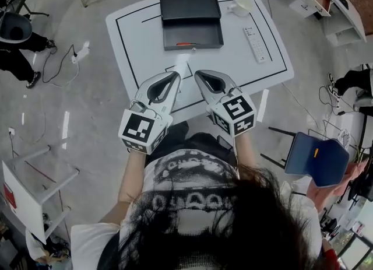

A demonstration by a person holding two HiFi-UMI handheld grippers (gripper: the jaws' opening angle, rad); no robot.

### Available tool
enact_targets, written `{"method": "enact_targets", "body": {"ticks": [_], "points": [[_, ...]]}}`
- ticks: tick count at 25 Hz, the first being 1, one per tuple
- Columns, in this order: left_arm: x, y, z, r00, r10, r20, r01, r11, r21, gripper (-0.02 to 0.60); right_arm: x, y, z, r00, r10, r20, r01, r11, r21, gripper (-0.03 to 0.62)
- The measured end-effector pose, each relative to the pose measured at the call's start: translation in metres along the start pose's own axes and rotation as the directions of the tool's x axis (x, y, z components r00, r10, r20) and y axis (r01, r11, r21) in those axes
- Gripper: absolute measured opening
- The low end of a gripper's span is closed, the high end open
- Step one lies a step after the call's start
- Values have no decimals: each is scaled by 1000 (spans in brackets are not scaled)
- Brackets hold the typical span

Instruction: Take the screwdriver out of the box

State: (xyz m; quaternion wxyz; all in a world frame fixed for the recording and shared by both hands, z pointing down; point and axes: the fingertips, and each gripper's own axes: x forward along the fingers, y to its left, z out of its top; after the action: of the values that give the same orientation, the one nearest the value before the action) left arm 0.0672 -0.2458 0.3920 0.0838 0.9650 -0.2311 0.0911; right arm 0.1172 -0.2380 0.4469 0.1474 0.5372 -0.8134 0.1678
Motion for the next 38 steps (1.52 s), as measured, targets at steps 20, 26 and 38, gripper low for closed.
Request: {"method": "enact_targets", "body": {"ticks": [20,26,38], "points": [[10,29,-5,998,64,-7,-64,997,-47,0,96,-83,11,964,188,-188,-218,963,-158,6],[20,50,0,987,161,-10,-162,984,-70,0,148,-114,-5,875,303,-378,-407,883,-235,30],[23,77,-15,931,358,-73,-364,925,-110,0,178,-139,-94,397,408,-822,-832,538,-135,83]]}}
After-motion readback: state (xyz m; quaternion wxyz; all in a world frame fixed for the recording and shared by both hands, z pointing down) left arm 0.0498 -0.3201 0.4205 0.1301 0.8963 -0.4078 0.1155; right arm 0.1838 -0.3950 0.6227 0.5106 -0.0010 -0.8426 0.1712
